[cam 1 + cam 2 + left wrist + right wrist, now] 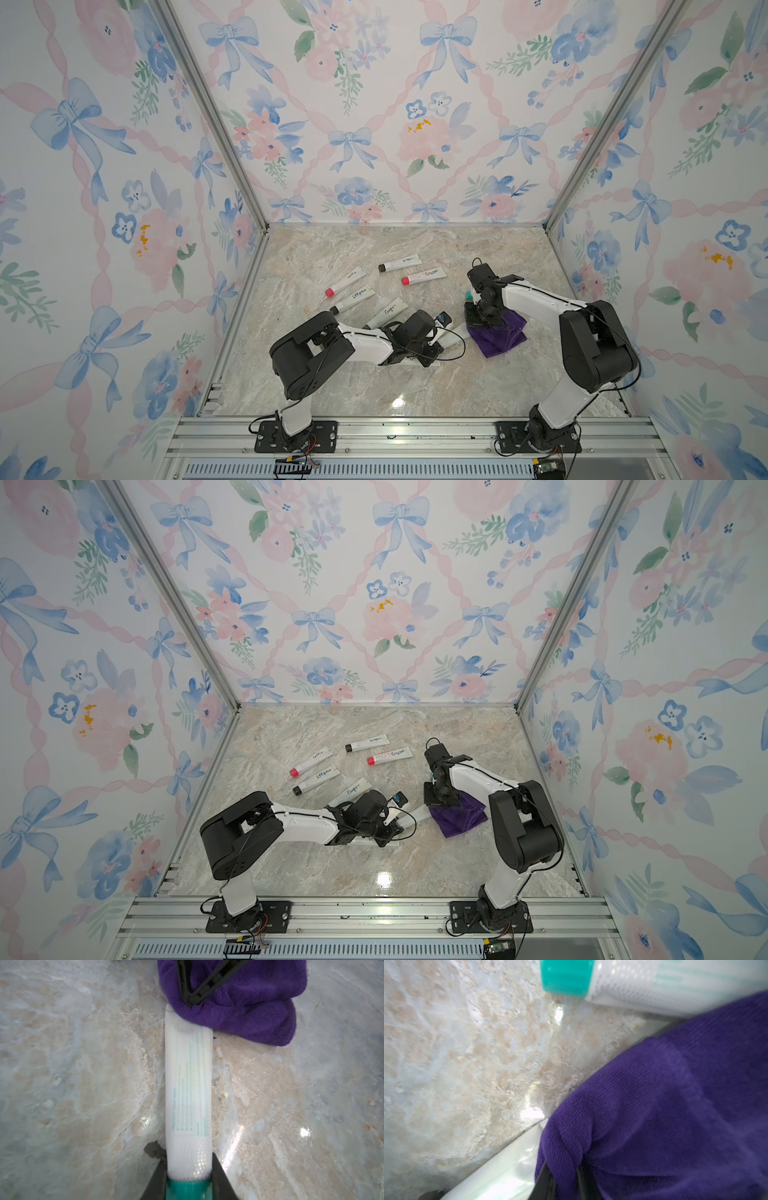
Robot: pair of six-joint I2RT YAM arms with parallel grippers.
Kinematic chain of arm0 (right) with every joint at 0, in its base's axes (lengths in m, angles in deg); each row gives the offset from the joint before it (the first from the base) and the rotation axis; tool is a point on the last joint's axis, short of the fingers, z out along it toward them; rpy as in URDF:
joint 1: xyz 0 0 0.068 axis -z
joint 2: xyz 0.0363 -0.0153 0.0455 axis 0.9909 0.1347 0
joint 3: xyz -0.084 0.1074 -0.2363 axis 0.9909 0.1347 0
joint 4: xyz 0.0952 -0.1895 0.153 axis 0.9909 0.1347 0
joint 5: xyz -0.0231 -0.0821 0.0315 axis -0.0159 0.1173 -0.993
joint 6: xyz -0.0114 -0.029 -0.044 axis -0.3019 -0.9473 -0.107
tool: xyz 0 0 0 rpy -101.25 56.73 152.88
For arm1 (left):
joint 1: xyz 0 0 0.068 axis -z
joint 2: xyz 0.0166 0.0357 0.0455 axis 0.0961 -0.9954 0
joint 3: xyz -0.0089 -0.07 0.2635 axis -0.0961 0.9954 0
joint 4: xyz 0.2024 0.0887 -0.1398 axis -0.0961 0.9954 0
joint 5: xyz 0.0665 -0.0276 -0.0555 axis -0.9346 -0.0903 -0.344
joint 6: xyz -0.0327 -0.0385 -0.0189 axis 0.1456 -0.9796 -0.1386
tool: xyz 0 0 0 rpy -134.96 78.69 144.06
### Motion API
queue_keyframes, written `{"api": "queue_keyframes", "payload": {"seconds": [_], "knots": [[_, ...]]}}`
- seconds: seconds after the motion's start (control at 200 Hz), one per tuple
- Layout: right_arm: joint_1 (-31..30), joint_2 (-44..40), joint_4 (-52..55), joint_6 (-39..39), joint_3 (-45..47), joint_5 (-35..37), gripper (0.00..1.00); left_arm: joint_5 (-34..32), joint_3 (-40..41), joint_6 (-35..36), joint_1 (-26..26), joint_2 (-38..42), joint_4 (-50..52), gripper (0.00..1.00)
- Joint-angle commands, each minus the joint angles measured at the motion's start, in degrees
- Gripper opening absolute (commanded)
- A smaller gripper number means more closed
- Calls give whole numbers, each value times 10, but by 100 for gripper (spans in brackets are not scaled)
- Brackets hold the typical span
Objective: Wipe the surface of the toothpaste tube
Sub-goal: Wipe the dirt from the toothpaste tube.
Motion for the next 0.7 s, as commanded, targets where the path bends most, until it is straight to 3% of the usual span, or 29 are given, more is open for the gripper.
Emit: {"api": "queue_keyframes", "payload": {"seconds": [0.0, 0.38, 0.695], "knots": [[-25, 6, 25, 3, 9, -26, 17, -10, 5, -6, -2, 2, 1, 18], [-94, -26, 4, 23, 15, -124, 17, -10, 3, -7, -2, 2, 1, 18], [-35, 20, 44, -2, -4, -6, 17, -12, 6, -6, -2, 5, 1, 18]]}}
